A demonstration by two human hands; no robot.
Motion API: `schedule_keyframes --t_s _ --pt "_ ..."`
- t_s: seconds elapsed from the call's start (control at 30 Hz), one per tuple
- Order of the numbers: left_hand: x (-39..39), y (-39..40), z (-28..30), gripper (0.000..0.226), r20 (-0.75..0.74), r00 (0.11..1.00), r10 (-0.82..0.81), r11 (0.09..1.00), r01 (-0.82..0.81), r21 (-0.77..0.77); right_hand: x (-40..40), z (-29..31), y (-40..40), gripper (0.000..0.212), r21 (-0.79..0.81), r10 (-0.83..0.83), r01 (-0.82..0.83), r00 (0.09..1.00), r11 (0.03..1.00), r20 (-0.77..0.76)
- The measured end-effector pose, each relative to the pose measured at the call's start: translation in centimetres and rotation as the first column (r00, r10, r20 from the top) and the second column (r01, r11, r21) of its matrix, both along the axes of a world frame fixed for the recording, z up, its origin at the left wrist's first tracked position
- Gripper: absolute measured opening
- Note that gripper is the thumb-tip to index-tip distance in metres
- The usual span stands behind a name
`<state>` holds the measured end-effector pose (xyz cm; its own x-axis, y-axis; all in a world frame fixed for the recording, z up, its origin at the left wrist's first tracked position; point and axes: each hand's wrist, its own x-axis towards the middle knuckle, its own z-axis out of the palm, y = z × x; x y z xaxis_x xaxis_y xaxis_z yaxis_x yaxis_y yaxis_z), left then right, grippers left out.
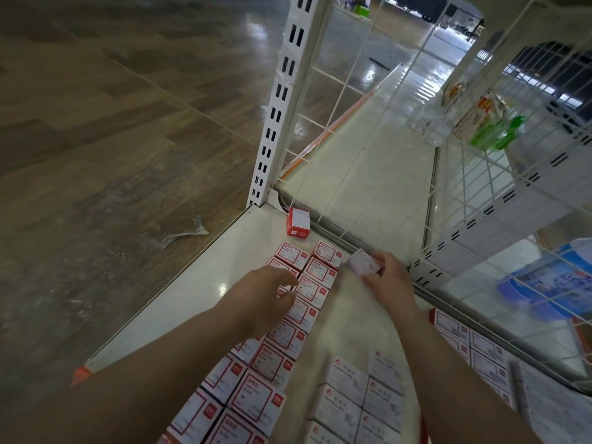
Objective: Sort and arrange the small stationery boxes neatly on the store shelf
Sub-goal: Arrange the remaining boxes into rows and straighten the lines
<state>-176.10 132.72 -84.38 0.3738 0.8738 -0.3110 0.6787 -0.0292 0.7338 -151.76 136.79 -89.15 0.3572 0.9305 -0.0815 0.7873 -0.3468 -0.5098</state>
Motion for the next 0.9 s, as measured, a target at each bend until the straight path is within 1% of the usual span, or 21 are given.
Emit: schedule_keyframes --t_s 0.13,0.2,0.37,0.5,0.63,0.73,0.9 --pt "0.5 -0.5 -0.4 0.035 0.016 0.999 -0.028 0.999 0.028 -0.042 -0.1 0.7 -2.1 0.042 0.034 -0.063 0.062 0.997 0.998 0.038" --pt "0.8 -0.8 -0.3 0.035 0.034 0.999 -0.029 0.996 0.032 -0.085 -0.4 1.1 -3.7 0.043 0.072 -0.082 0.084 0.996 0.994 -0.029" --pt "1.5 -2.1 -0.4 0.035 0.083 0.996 0.026 0.993 -0.016 -0.117 -2.7 2.4 -8.1 0.045 0.200 0.025 -0.001 0.993 0.980 -0.117" --pt "1.9 -2.9 -0.1 0.035 0.161 0.984 0.079 0.992 -0.063 -0.107 -4.0 3.0 -11.1 0.042 0.247 0.094 -0.046 0.979 0.968 -0.184" --pt "2.4 -3.5 0.7 0.041 0.258 0.966 0.012 0.995 0.015 -0.102 -4.9 3.4 -13.4 0.043 0.279 0.170 -0.106 0.961 0.954 -0.217" --pt "2.7 -3.9 1.0 0.037 0.302 0.953 -0.021 0.990 0.061 -0.124 -5.1 3.8 -14.8 0.045 0.268 0.221 -0.163 0.954 0.949 -0.201" --pt "3.0 -4.7 1.1 0.026 0.265 0.961 -0.072 0.989 0.103 -0.104 -4.7 4.3 -16.4 0.046 0.259 0.232 -0.178 0.953 0.949 -0.196"
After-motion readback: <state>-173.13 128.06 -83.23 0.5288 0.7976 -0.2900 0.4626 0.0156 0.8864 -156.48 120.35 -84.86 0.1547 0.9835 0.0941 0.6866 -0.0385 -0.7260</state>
